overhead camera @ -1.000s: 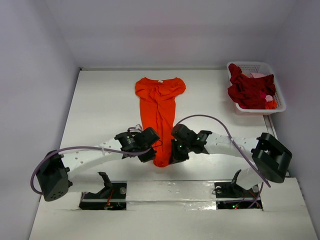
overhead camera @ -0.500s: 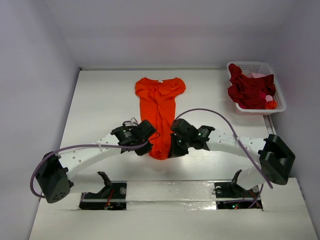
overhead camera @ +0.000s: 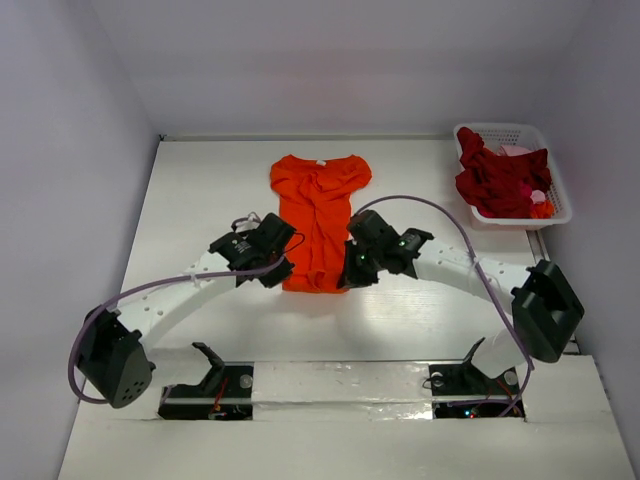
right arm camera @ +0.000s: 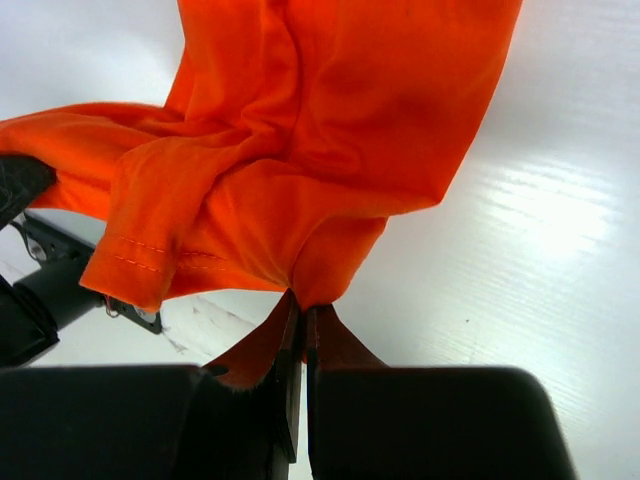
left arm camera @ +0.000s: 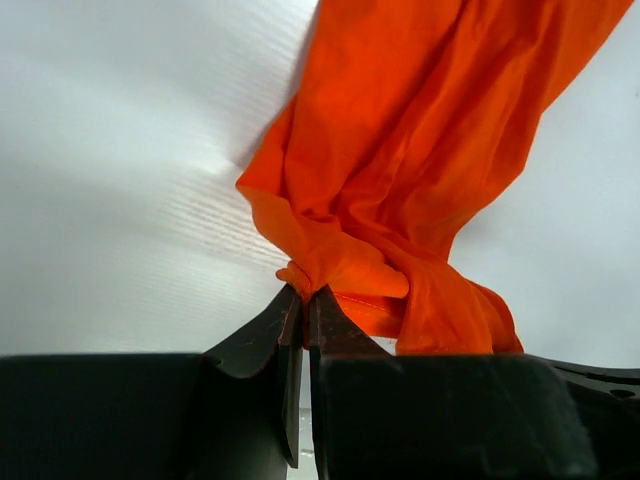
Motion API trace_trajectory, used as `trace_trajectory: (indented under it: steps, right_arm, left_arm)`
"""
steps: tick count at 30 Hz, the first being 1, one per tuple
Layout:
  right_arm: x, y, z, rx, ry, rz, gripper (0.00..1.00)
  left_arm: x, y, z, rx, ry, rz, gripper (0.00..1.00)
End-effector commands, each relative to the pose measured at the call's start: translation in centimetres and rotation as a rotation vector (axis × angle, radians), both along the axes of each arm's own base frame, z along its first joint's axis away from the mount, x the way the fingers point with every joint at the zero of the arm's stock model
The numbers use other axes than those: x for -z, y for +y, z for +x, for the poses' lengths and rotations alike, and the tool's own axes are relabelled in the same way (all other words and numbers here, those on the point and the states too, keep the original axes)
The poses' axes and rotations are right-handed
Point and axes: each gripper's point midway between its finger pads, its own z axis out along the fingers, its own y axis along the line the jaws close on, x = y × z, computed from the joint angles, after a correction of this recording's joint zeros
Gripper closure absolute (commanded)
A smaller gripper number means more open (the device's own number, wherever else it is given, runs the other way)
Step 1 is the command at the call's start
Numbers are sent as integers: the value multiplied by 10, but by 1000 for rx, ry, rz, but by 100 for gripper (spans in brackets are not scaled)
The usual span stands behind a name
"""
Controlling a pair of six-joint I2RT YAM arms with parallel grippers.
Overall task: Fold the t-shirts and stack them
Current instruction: Fold the folded rectangular tshirt in 1/3 of the way
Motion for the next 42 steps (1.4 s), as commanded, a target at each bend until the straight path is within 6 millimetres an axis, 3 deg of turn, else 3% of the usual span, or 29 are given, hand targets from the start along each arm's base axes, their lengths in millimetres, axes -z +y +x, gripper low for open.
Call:
trace_trajectory:
  steps: [1,6,7,15,21,28,35,42]
  right_arm:
    - [-5,-7,12,-17,-19,-52,100]
    - [-12,-7,27,-8,-25,-51,100]
    - [-12,-13,43,14,-25,-56,100]
    - [-17,-21,68,29,-33,-78,100]
    - [-23,-15,83,8,-37,-78,100]
    - [-19,-7,98,-8,-26,-87,100]
    - [-11,-15,117,17,-14,-91,100]
    - [-4,-30,150,43,-24,-106,100]
  left_arm:
    - [-16,3,18,30,-56,51,100]
    - [-21,-2,38,29,-73,50,100]
    - [-23,-1,53,27,-80,54,100]
    - [-23,8,76,28,-85,68,100]
    - [-23,14,96,21,-92,63,100]
    - [-15,13,117,37,-91,72,100]
    - [-14,19,139,36,-99,84,100]
    - [-6,17,155,55,-92,87,100]
